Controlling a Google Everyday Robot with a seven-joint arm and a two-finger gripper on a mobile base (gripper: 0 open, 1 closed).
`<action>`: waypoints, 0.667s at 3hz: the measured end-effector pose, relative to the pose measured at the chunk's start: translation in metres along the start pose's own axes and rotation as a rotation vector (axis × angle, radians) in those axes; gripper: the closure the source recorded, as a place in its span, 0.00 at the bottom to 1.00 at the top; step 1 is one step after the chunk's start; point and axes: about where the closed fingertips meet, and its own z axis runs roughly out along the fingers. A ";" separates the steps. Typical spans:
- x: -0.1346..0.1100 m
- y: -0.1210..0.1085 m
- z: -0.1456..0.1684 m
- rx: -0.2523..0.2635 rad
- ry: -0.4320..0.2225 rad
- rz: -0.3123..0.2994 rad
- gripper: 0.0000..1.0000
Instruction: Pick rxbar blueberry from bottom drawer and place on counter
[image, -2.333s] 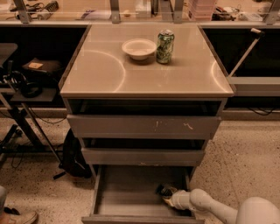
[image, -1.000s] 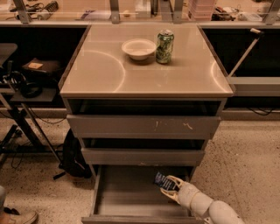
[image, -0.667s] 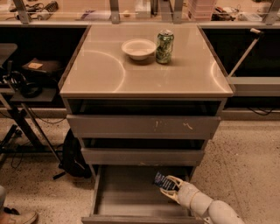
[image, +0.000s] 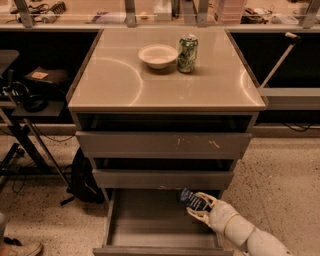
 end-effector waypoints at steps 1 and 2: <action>-0.094 -0.014 -0.055 0.085 -0.032 -0.024 1.00; -0.173 0.010 -0.103 0.049 -0.024 -0.116 1.00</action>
Offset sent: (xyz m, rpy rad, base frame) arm -0.1439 0.0443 0.5047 -0.5678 -0.4642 0.0263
